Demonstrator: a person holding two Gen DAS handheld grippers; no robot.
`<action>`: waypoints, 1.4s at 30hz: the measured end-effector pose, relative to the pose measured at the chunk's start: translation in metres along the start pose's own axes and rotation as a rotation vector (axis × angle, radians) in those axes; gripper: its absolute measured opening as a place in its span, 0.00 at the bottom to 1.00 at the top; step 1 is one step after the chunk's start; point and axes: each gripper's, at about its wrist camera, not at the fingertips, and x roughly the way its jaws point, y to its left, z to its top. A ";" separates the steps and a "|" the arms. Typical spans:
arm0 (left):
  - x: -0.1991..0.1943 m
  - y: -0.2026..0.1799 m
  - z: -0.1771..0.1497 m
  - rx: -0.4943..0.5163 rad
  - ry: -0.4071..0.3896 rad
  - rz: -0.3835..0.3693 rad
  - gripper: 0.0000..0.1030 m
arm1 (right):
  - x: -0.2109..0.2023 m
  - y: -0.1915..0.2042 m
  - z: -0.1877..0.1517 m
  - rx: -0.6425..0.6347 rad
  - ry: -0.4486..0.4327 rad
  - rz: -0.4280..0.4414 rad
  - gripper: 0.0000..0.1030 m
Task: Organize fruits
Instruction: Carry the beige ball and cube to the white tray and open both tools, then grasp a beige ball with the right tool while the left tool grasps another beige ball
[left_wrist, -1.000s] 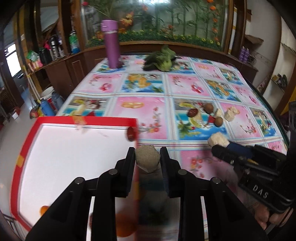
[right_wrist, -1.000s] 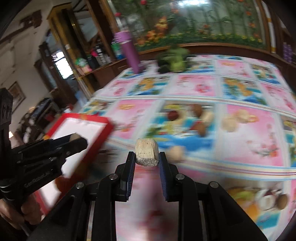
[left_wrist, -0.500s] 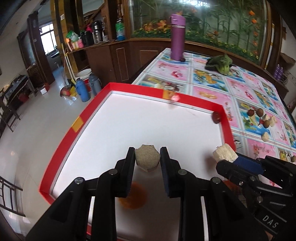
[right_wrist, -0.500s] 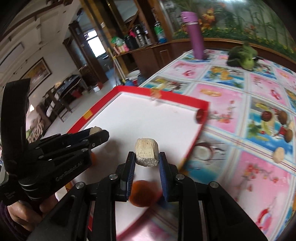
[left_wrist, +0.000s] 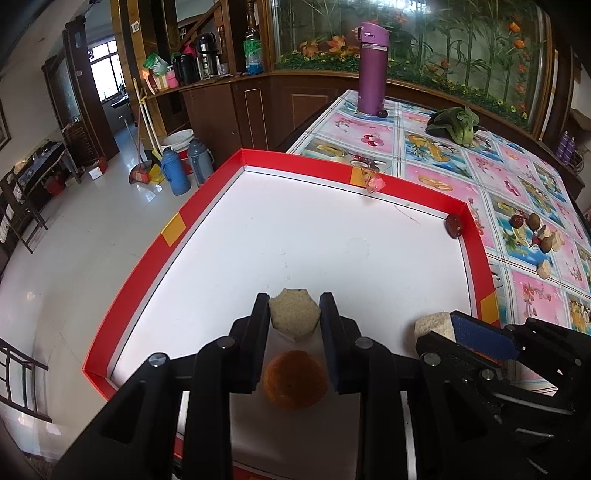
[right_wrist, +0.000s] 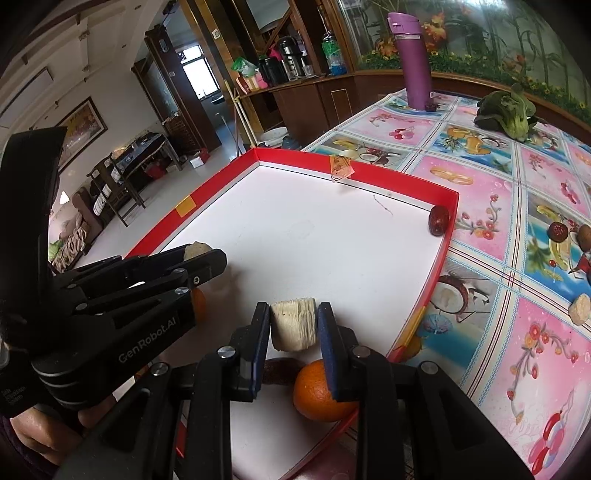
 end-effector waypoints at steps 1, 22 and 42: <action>0.001 -0.001 0.000 0.001 0.003 0.003 0.29 | -0.001 0.000 0.000 0.001 0.000 0.005 0.25; -0.026 -0.022 0.008 0.028 -0.049 0.037 0.58 | -0.055 -0.052 -0.003 0.095 -0.127 -0.053 0.36; -0.040 -0.142 0.036 0.236 -0.111 -0.085 0.70 | -0.132 -0.189 -0.018 0.250 -0.190 -0.305 0.37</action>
